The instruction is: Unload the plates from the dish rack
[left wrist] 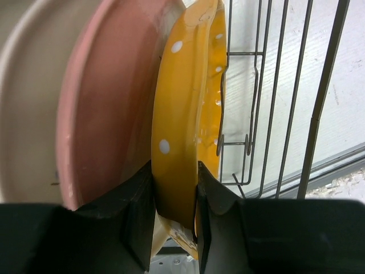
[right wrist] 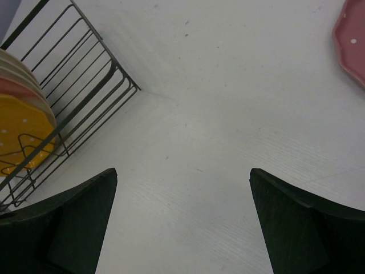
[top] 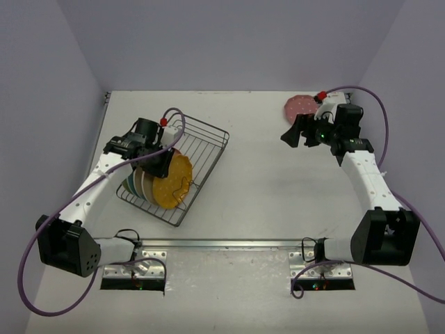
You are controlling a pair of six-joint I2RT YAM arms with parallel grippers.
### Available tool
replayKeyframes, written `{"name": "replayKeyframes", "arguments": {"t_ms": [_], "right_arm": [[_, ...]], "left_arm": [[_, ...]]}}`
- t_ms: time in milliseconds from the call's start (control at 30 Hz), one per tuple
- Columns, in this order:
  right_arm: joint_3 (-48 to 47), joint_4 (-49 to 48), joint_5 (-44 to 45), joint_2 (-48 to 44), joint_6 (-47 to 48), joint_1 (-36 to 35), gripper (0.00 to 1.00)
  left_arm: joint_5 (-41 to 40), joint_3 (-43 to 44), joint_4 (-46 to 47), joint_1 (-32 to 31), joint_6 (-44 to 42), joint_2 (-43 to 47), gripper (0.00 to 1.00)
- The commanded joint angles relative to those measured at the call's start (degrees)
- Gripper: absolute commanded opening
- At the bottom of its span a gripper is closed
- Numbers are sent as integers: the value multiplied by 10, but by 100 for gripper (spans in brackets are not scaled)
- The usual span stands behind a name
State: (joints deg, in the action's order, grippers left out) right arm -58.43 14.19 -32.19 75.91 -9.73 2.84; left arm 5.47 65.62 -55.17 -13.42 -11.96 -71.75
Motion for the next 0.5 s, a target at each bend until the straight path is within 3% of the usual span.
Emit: {"name": "replayKeyframes", "arguments": {"t_ms": [0, 167, 467], "right_arm": [[3, -50, -37, -34, 38, -22, 99], [-11, -57, -85, -39, 51, -43, 99], [-41, -69, -177, -47, 9, -90, 99]], "left_arm": [[-79, 106, 43, 1, 5, 49, 0], [-62, 177, 33, 1, -11, 66, 0], [229, 207, 22, 1, -39, 112, 0]]}}
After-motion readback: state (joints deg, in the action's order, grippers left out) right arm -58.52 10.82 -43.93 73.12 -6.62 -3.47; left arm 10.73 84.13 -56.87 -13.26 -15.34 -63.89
